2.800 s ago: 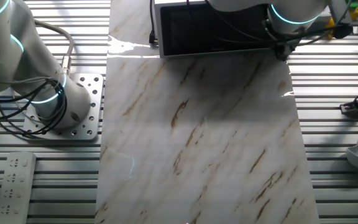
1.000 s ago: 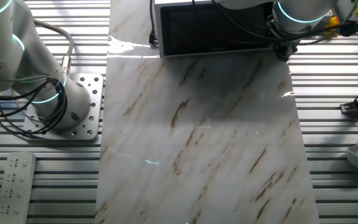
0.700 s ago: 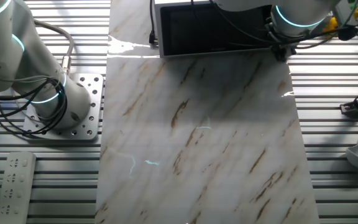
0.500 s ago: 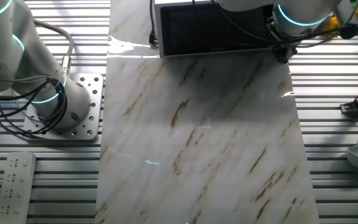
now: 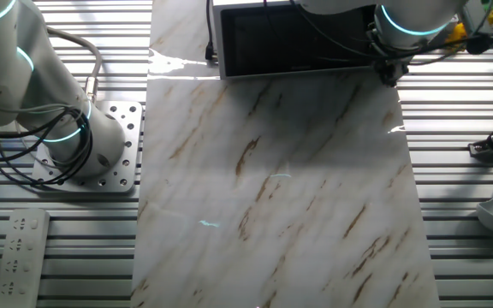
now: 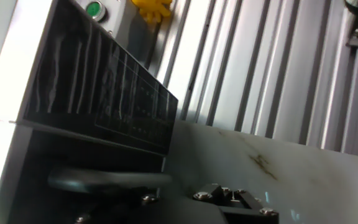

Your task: Open the microwave door

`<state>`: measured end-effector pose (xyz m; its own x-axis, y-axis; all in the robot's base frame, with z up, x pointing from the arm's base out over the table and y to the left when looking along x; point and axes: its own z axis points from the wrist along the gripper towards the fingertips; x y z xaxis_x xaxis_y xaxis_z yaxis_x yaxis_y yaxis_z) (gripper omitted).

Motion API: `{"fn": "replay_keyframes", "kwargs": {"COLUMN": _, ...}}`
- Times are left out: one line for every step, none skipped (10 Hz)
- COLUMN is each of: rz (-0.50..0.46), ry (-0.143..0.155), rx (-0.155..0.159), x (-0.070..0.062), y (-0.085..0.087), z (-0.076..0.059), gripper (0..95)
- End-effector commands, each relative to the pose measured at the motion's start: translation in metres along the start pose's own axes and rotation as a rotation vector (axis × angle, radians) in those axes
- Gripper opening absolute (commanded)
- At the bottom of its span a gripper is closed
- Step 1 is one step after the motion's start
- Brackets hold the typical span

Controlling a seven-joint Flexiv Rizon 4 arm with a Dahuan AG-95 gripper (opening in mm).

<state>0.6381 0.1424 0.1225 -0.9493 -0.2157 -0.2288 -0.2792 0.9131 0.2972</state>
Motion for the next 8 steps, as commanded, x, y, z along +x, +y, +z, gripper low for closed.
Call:
{"fn": "replay_keyframes", "kwargs": {"rz": -0.005, "ry": -0.005, "rx": 0.017, "x": -0.004, "y": 0.001, "z": 0.000, "gripper": 57.0}}
{"fn": "replay_keyframes", "kwargs": {"rz": -0.019, "ry": 0.000, "rx": 0.032, "x": -0.003, "y": 0.001, "z": 0.000, "gripper": 57.0}}
{"fn": "replay_keyframes", "kwargs": {"rz": -0.032, "ry": 0.006, "rx": 0.047, "x": -0.002, "y": -0.002, "z": -0.001, "gripper": 57.0}}
{"fn": "replay_keyframes", "kwargs": {"rz": -0.042, "ry": 0.004, "rx": 0.043, "x": 0.001, "y": -0.008, "z": -0.001, "gripper": 38.0}}
{"fn": "replay_keyframes", "kwargs": {"rz": -0.043, "ry": 0.002, "rx": 0.039, "x": 0.003, "y": -0.012, "z": -0.001, "gripper": 38.0}}
{"fn": "replay_keyframes", "kwargs": {"rz": -0.034, "ry": 0.003, "rx": 0.041, "x": 0.004, "y": -0.013, "z": -0.001, "gripper": 38.0}}
{"fn": "replay_keyframes", "kwargs": {"rz": -0.028, "ry": 0.003, "rx": 0.042, "x": 0.004, "y": -0.014, "z": -0.002, "gripper": 38.0}}
{"fn": "replay_keyframes", "kwargs": {"rz": -0.025, "ry": 0.003, "rx": 0.041, "x": 0.004, "y": -0.013, "z": -0.001, "gripper": 38.0}}
